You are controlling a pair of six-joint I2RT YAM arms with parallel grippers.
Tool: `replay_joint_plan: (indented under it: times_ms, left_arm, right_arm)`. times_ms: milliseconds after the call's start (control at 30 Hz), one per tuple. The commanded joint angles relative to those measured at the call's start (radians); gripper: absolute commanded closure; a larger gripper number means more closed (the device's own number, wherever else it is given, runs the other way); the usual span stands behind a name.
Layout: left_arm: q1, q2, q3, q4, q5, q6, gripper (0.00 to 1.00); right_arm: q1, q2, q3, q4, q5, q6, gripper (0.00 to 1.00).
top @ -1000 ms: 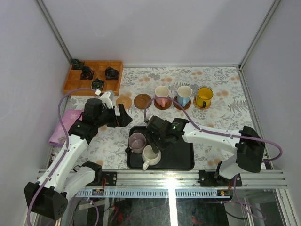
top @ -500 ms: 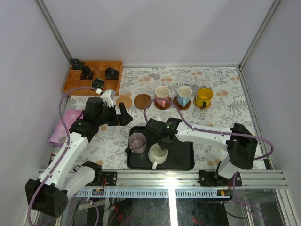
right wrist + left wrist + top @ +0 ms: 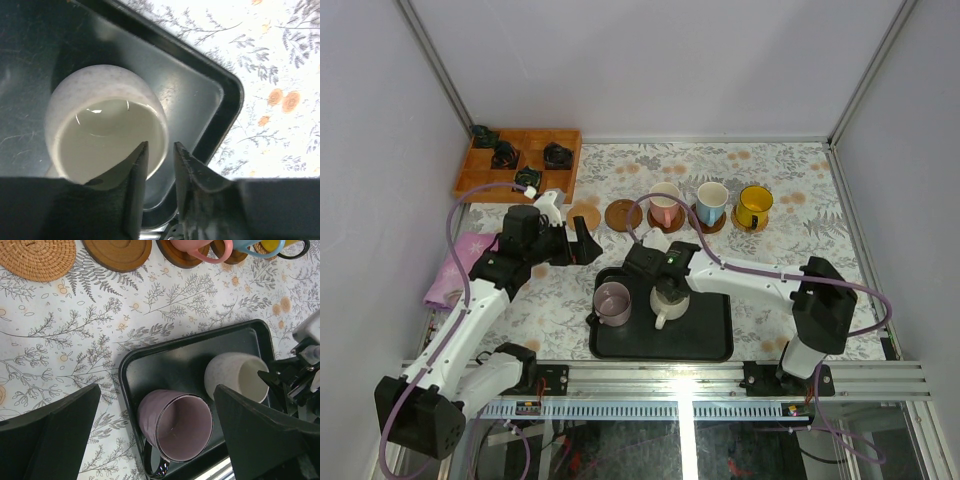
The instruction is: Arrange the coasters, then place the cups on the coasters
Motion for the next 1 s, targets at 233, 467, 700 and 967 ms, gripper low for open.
replay_joint_plan:
  times_ms: [233, 467, 700, 967]
  left_arm:
    - [-0.005, 0.015, 0.013, 0.084, -0.009, 0.010, 0.03]
    - [-0.005, 0.013, 0.006, 0.086, -0.011, 0.019, 0.03]
    - [-0.005, 0.026, 0.023, 0.083, -0.022, 0.045, 0.02]
    - [-0.006, 0.034, 0.032, 0.081, -0.045, 0.064, 0.02]
  right_arm:
    - [-0.020, -0.097, 0.030, 0.022, 0.082, 0.054, 0.24]
    - [-0.021, -0.209, -0.031, 0.132, -0.010, 0.214, 0.01]
    - [-0.008, -0.087, 0.047, 0.058, -0.064, 0.287, 0.01]
    - [-0.001, -0.029, 0.092, -0.028, -0.050, 0.302, 0.01]
